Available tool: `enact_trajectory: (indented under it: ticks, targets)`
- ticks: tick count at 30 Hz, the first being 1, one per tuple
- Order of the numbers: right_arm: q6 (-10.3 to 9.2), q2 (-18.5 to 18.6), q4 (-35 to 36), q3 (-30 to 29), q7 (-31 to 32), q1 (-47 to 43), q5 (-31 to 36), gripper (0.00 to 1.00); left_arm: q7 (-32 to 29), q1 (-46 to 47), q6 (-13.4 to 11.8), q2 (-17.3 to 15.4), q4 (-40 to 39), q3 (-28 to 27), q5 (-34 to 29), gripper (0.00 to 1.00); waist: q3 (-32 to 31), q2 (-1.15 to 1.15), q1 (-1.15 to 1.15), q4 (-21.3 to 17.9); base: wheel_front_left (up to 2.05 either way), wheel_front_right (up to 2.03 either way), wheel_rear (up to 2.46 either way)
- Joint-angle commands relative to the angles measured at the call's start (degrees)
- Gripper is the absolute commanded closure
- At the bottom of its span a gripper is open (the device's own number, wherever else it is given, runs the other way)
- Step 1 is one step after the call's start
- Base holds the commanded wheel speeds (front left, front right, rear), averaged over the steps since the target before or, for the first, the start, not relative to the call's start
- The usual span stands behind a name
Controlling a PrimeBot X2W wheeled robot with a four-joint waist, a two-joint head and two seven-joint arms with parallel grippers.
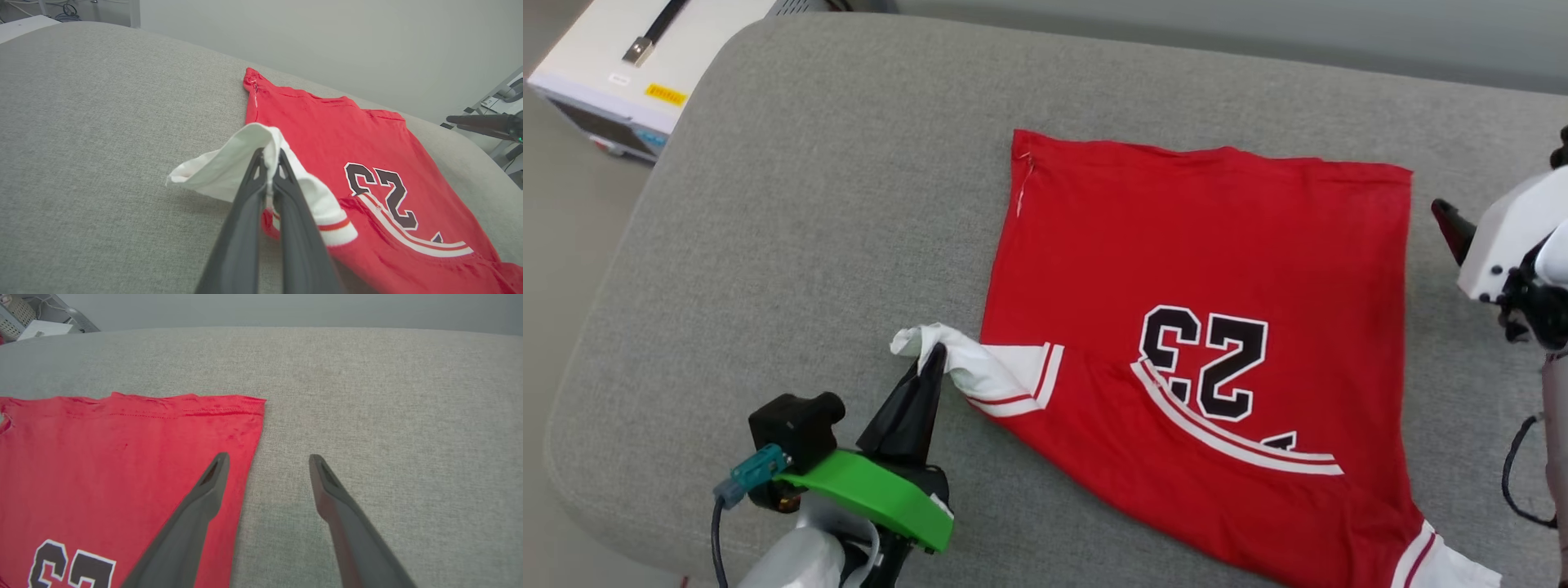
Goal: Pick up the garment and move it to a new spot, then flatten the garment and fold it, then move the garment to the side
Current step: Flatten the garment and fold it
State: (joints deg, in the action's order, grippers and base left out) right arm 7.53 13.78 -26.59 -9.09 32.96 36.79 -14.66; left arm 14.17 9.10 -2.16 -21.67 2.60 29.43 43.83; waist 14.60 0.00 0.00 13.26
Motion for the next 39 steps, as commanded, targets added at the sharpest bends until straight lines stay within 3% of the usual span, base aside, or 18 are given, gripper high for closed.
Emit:
enact_trajectory:
  ticks: [1, 9, 15, 16, 17, 18, 24, 28, 29, 34, 39]
  targets:
    - [-0.04, 0.69, -1.49, 0.01, 1.33, 2.35, 0.77, 0.0, 0.53, 1.75, 0.66, 0.67, -0.46, 0.23, -1.09, 1.0, 6.09, 0.0, 0.0, 5.7, 0.0, 0.0, 0.0]
    - [-0.04, 2.28, -10.54, 1.29, 7.76, 10.45, 4.5, 0.0, 0.72, 4.77, 3.19, 3.71, 0.19, 1.24, -2.67, 1.0, 10.2, 0.0, 0.0, 7.94, 0.0, 0.0, 0.0]
    - [-0.04, 1.17, -18.45, 0.03, 21.19, 8.14, 6.57, 0.0, 0.79, 4.75, 4.05, 4.87, 1.44, 0.31, -3.32, 1.0, 10.06, 0.0, 0.0, 7.62, 0.0, 0.0, 0.0]
    - [-0.04, 1.08, -19.14, 0.08, 23.4, 7.56, 7.4, 0.53, 0.8, 4.73, 4.17, 5.07, 1.59, 0.12, -3.41, 1.0, 9.99, 0.0, 0.0, 7.57, 0.0, 0.0, 0.0]
    - [-0.04, 0.97, -19.39, -0.07, 24.78, 7.24, 7.78, 0.69, 0.8, 4.72, 4.27, 5.21, 1.72, -0.01, -3.5, 1.0, 9.93, 0.0, 0.0, 7.54, 0.0, 0.0, 0.0]
    - [-0.04, 0.79, -19.27, -0.56, 25.76, 7.08, 7.92, 1.0, 0.81, 4.72, 4.36, 5.34, 1.88, -0.19, -3.61, 1.0, 9.9, 0.0, 0.0, 7.49, 0.0, 0.0, 0.0]
    - [-0.04, 1.07, -15.13, -2.07, 24.61, 7.96, 8.14, 1.0, 0.82, 4.18, 4.74, 5.67, 3.05, -1.23, -4.03, 1.0, 8.41, 0.0, 0.0, 6.79, 0.0, 0.0, 0.0]
    - [-0.04, 3.2, -10.98, -3.14, 23.09, 8.61, 7.36, 1.0, 0.82, 3.2, 4.55, 5.31, 4.2, -1.7, -4.02, 1.0, 5.53, 0.0, 0.0, 6.04, 0.0, 0.0, 0.0]
    - [-0.04, 5.33, -6.94, -4.3, 22.74, 7.62, 5.71, 1.0, 0.82, 1.91, 4.02, 4.66, 4.85, -2.19, -3.81, 1.0, 2.6, 0.0, 0.0, 4.99, 0.0, 0.0, 0.0]
    - [-0.04, 7.98, 1.89, -6.88, 25.18, 0.79, 3.26, 1.0, 0.38, -0.84, 2.74, 3.27, 5.04, -2.96, -3.21, 1.0, -1.75, 0.0, 0.0, 2.51, 0.0, 0.0, 0.0]
    - [-0.04, 6.99, 13.16, -12.22, 28.1, -11.18, 0.06, 1.0, -0.89, -3.57, 1.89, 1.93, 4.96, -3.34, -2.2, 1.0, -5.08, 0.0, 0.0, -1.03, 0.0, 0.0, 0.0]
